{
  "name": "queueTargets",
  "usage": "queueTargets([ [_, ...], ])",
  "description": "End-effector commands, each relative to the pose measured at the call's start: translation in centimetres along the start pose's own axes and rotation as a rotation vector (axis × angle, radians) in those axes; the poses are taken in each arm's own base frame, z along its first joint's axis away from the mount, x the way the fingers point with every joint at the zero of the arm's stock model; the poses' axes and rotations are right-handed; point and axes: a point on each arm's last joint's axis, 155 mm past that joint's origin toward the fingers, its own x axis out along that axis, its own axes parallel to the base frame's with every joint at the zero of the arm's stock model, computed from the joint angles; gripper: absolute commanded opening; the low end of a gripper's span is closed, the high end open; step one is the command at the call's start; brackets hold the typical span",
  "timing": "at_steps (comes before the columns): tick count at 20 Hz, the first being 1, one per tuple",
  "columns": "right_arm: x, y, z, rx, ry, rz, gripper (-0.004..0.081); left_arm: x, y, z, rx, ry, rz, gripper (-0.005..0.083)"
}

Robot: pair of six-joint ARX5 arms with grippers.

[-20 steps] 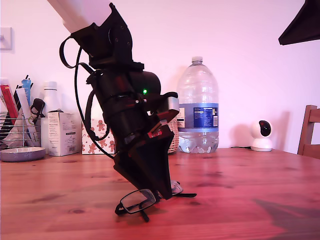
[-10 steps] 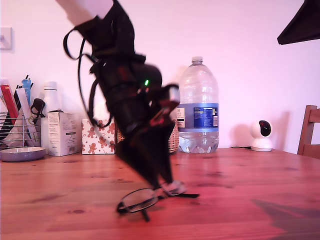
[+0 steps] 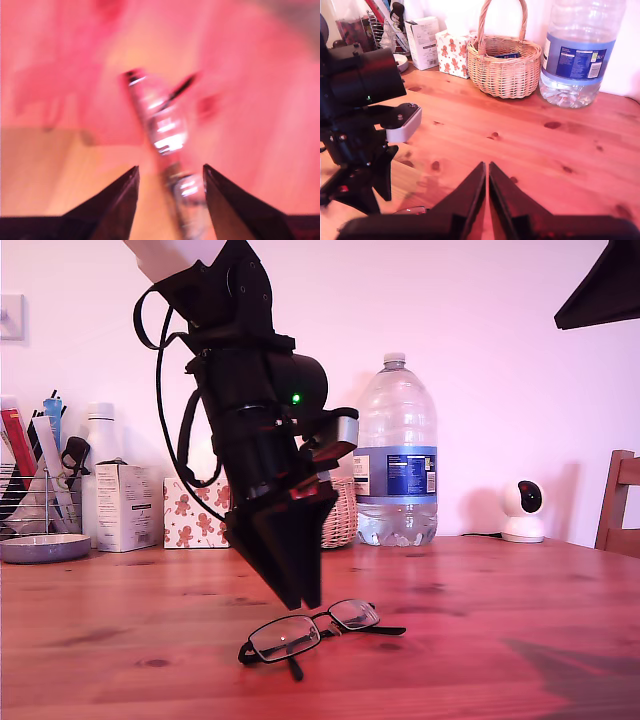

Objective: Pick up the glasses and close them, then place them back on the table

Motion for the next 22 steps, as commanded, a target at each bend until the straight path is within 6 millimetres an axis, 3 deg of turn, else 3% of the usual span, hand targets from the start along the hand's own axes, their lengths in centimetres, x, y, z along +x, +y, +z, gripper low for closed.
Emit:
queueTargets([
  [1, 0.1, 0.0, -1.0, 0.014, 0.027, -0.002, -0.0012, -0.6, 0.3, 0.4, -0.018, -0.005, 0.001, 0.0024],
  [2, 0.1, -0.3, -1.3, 0.025, 0.038, -0.018, -0.0012, -1.2, 0.3, 0.6, -0.041, -0.012, 0.004, -0.0023],
  [6, -0.2, -2.1, -3.2, 0.136, 0.111, -0.126, -0.0012, -4.5, 1.0, 2.1, -0.11, -0.108, 0.076, -0.0019],
  [9, -0.6, -3.5, -4.7, 0.161, 0.165, -0.201, -0.0012, -9.2, 2.7, 5.0, -0.101, -0.28, 0.229, -0.0019],
  [13, -1.1, -5.4, -4.6, 0.169, 0.154, -0.267, -0.0012, -15.0, 3.6, 7.4, -0.092, -0.472, 0.35, -0.0019],
  [19, -1.9, -8.2, -3.8, 0.153, 0.115, -0.341, -0.0012, -20.3, 6.3, 6.4, -0.171, -0.652, 0.468, -0.0019],
  [22, -2.1, -8.9, -3.1, 0.149, 0.083, -0.355, -0.0012, -21.6, 6.8, 4.2, -0.197, -0.76, 0.511, -0.0019],
])
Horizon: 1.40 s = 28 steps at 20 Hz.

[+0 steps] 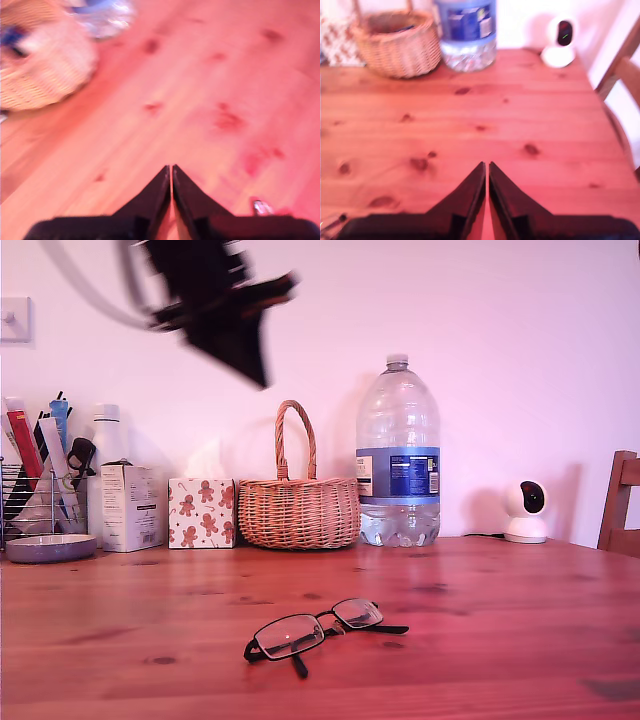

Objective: Pick up the glasses and close them, then place them back on the table

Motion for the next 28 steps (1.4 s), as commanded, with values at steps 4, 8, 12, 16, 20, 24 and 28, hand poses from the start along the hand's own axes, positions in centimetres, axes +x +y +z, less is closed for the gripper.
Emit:
queueTargets([
  [4, 0.2, -0.2, 0.6, -0.012, -0.043, 0.002, -0.0012, -4.9, 2.6, -1.1, -0.039, -0.231, 0.116, -0.0019],
  [8, 0.5, -0.2, 0.1, -0.033, -0.063, -0.002, -0.0012, -8.7, 4.4, -3.5, -0.103, -0.389, 0.204, -0.0019],
  [12, 0.6, 0.0, -0.6, -0.028, -0.135, 0.003, -0.0012, -10.5, 6.6, -8.3, -0.163, -0.44, 0.296, -0.0019],
  [16, 0.5, 1.4, -2.9, -0.026, -0.132, 0.052, -0.0012, -11.3, 8.2, -12.2, -0.233, -0.469, 0.294, -0.002],
  [20, 0.6, 2.5, -6.3, -0.033, -0.086, 0.072, -0.0012, -11.3, 8.6, -15.3, -0.3, -0.456, 0.289, -0.002],
  [24, 0.2, 3.1, -8.0, -0.05, -0.085, 0.079, -0.0012, -11.6, 7.2, -16.9, -0.303, -0.443, 0.258, -0.002],
  [28, -0.6, 4.0, -6.8, -0.067, -0.143, 0.109, -0.0012, -13.1, 6.4, -17.1, -0.297, -0.471, 0.257, -0.002],
])
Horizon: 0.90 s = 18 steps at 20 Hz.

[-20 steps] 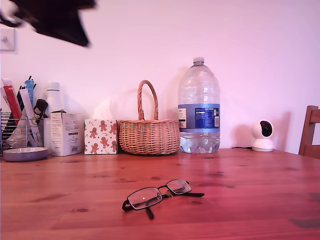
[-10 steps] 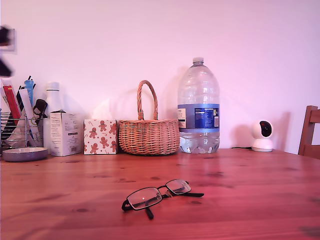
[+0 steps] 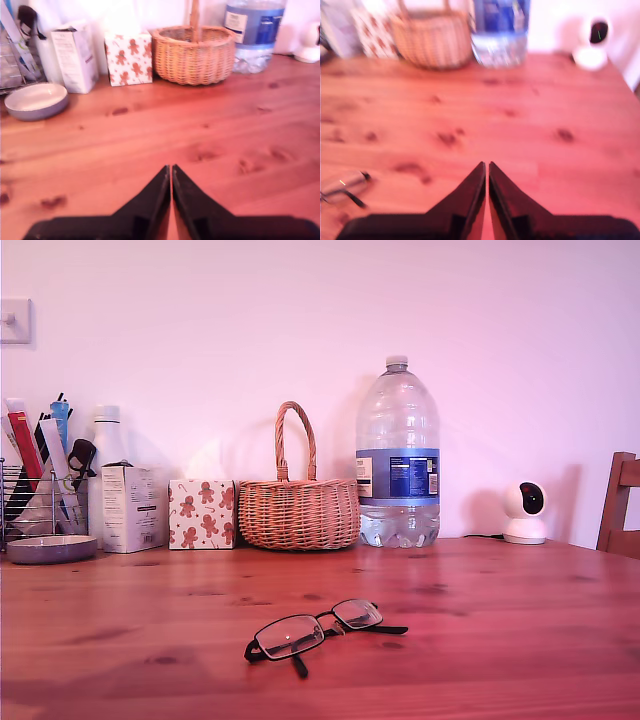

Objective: Pick up the glasses and close them, then place them back on the table

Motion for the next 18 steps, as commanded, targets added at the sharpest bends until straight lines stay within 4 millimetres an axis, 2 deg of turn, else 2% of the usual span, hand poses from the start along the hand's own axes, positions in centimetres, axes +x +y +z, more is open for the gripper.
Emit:
queueTargets([
  [1, -0.3, 0.4, 0.6, -0.01, -0.033, 0.013, -0.0012, -0.8, -0.3, 0.5, -0.003, -0.043, -0.01, -0.002],
  [4, -1.0, 0.6, 2.0, -0.013, -0.089, 0.01, -0.0012, -2.2, -0.7, 1.5, -0.01, -0.094, -0.022, -0.002],
  [8, -1.9, 1.4, 2.0, 0.015, -0.092, 0.04, -0.0012, -3.3, -1.1, 1.4, -0.007, -0.102, -0.033, -0.002],
  [11, -1.8, 1.4, 0.5, 0.017, -0.032, 0.04, -0.0012, -3.4, -0.9, 0.4, -0.011, -0.063, -0.026, -0.002],
  [18, -2.2, 1.5, -4.9, 0.023, 0.183, 0.041, -0.0012, -3.5, -0.7, -3.7, -0.025, 0.099, -0.015, -0.002],
])
